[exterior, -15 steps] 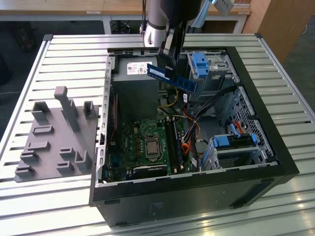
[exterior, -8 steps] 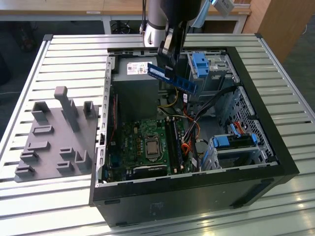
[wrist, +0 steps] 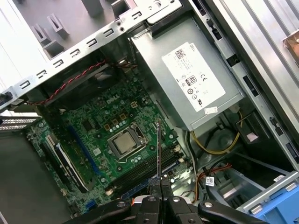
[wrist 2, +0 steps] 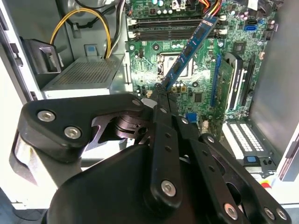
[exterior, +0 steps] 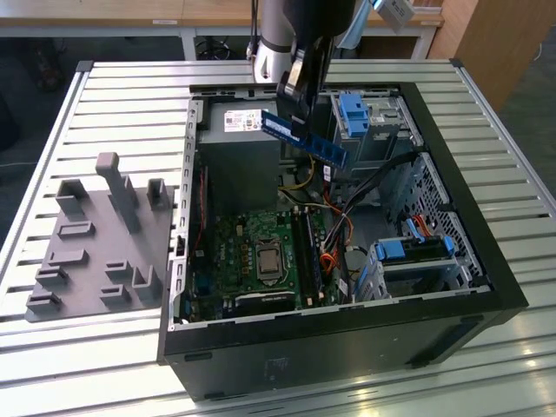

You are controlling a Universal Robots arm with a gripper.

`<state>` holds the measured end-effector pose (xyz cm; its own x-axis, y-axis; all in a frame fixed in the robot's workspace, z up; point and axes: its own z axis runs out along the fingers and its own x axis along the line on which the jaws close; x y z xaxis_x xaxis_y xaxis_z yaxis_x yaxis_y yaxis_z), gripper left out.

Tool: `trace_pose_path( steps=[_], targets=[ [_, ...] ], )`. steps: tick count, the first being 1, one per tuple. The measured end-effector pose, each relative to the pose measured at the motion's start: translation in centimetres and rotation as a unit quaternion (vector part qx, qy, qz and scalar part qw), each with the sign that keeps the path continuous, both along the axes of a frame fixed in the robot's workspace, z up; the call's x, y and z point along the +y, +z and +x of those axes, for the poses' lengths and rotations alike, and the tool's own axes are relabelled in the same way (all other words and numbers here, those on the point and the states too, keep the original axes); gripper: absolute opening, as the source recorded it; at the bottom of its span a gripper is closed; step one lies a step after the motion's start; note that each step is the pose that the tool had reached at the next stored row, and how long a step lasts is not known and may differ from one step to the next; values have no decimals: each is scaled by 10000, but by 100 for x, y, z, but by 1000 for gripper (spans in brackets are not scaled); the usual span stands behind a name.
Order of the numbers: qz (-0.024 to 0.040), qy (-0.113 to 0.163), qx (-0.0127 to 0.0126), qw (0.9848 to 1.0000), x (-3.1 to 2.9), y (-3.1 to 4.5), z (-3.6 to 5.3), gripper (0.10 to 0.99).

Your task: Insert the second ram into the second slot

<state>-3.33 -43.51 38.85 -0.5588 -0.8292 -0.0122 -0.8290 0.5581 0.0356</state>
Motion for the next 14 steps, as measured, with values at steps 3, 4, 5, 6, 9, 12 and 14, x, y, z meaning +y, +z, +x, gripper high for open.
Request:
trace_pose_path(
  steps=[3,4,5,6,9,12,14],
  targets=[
    [-1,-73,0,10000,0,0,0,122],
    [-1,-97,0,10000,0,0,0,122],
    [-1,-120,0,9999,0,0,0,122],
    [-1,-143,0,9999,0,0,0,122],
    [-2,-212,0,9998,0,0,0,122],
    [-3,-284,0,9996,0,0,0,122],
    [-3,-330,0,9995,0,0,0,122]
  ],
)
